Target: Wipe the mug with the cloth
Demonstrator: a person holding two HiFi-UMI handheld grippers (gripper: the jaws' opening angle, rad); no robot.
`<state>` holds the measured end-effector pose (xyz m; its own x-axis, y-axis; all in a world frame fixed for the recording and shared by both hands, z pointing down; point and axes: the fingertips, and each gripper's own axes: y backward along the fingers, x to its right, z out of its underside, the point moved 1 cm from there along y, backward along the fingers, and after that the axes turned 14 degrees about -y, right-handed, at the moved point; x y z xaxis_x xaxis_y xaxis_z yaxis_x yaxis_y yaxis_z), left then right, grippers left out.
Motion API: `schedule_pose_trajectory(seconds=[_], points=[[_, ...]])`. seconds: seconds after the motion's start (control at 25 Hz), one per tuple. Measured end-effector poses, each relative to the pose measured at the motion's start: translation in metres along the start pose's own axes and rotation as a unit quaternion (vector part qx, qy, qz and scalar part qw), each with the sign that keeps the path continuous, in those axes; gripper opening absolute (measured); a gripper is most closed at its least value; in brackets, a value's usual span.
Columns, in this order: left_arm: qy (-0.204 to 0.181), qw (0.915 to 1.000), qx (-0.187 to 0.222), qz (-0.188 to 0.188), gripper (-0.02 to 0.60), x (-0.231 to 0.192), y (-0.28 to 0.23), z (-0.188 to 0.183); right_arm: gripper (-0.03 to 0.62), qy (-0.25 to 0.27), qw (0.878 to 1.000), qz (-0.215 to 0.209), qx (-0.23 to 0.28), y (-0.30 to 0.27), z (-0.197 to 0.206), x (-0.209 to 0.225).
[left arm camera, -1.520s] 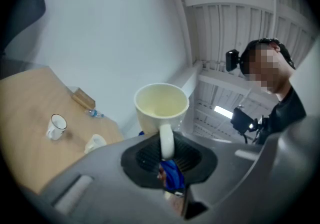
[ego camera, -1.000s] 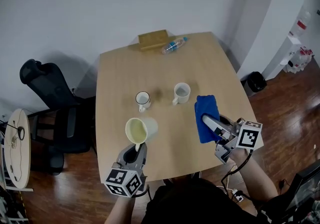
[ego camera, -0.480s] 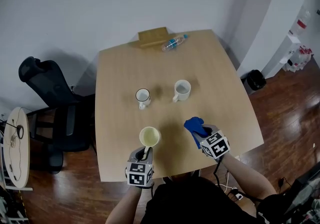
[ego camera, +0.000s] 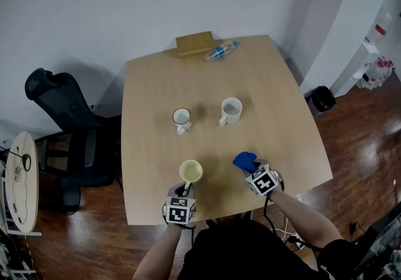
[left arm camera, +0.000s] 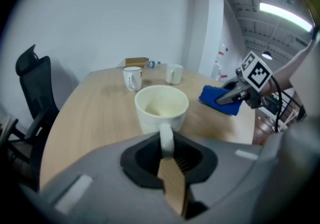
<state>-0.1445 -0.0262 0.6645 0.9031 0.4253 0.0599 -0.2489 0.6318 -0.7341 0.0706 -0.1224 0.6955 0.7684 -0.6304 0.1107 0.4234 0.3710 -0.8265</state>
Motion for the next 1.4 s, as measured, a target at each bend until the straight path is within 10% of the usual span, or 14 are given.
schedule_pose_trajectory(seconds=[0.56,0.92,1.2,1.4], points=[[-0.014,0.9995,-0.019,0.021,0.073,0.006,-0.005,0.009,0.178,-0.002,0.999,0.014,-0.036,-0.013,0.015,0.0],[-0.006,0.9995,0.011,0.028,0.181,0.005,0.005,0.015,0.255,-0.063,0.994,0.074,0.047,0.045,0.02,0.013],[-0.06,0.9959,0.001,-0.067,0.219,-0.024,0.003,0.029,0.232,-0.14,0.982,0.045,0.122,0.118,0.035,-0.005],[0.002,0.9941,0.013,-0.107,0.222,-0.015,0.048,0.035,0.204,-0.172,0.97,-0.027,0.168,0.165,0.056,-0.033]])
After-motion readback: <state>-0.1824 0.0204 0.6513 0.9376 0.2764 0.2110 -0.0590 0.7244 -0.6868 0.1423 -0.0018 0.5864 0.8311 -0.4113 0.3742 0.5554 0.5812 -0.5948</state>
